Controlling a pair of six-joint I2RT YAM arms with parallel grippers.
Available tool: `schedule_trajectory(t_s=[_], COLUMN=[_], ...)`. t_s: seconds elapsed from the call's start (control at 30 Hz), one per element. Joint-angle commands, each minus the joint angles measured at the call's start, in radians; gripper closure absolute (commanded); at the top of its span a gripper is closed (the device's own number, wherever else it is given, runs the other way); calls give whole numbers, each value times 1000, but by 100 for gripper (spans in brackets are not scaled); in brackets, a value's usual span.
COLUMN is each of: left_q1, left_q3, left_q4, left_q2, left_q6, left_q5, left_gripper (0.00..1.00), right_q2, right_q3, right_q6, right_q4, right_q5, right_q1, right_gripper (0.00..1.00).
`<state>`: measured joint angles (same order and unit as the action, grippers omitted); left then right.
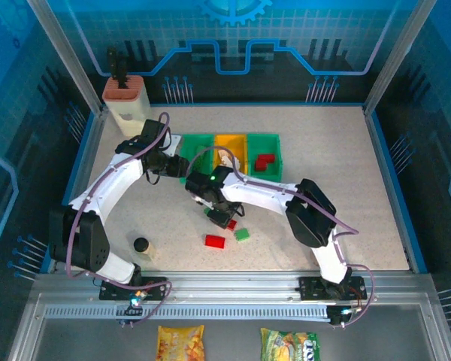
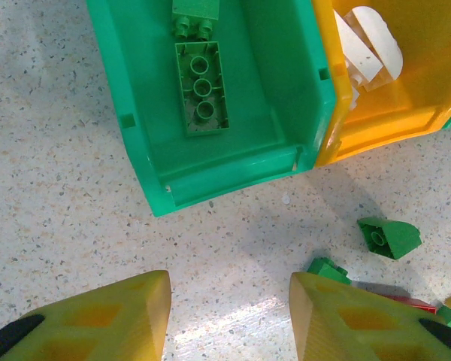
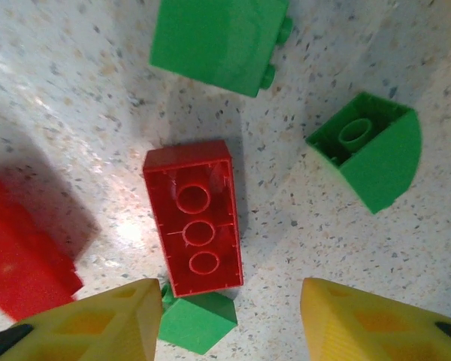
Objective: Sort the legos into containers by color
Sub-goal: Pick up the lego from the bottom-center of the table.
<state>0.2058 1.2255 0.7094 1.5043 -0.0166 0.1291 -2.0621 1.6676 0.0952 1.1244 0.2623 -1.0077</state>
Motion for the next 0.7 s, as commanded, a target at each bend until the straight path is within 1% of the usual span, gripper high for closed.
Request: schedule_trajectory(t_s=[0.0, 0.27, 0.5, 0.67], left_q1=[-4, -5, -4, -4], left_q3=[-5, -6, -6, -5], left_q4=[13, 12, 12, 12], left_q2=[-18, -16, -12, -10], left_q6=[9, 10, 10, 12], left_q5=[22, 20, 18, 17], left_gripper=[53, 53, 53, 53], right_q2=[-29, -69, -90, -94], right_q3=[-21, -41, -50, -52], right_q6=[-20, -27, -30, -28], right_q4=[38, 30, 22, 19], right_q5=[9, -35, -42, -48], right_q1=[-5, -5, -4, -5], right_gripper=[46, 45, 45, 49])
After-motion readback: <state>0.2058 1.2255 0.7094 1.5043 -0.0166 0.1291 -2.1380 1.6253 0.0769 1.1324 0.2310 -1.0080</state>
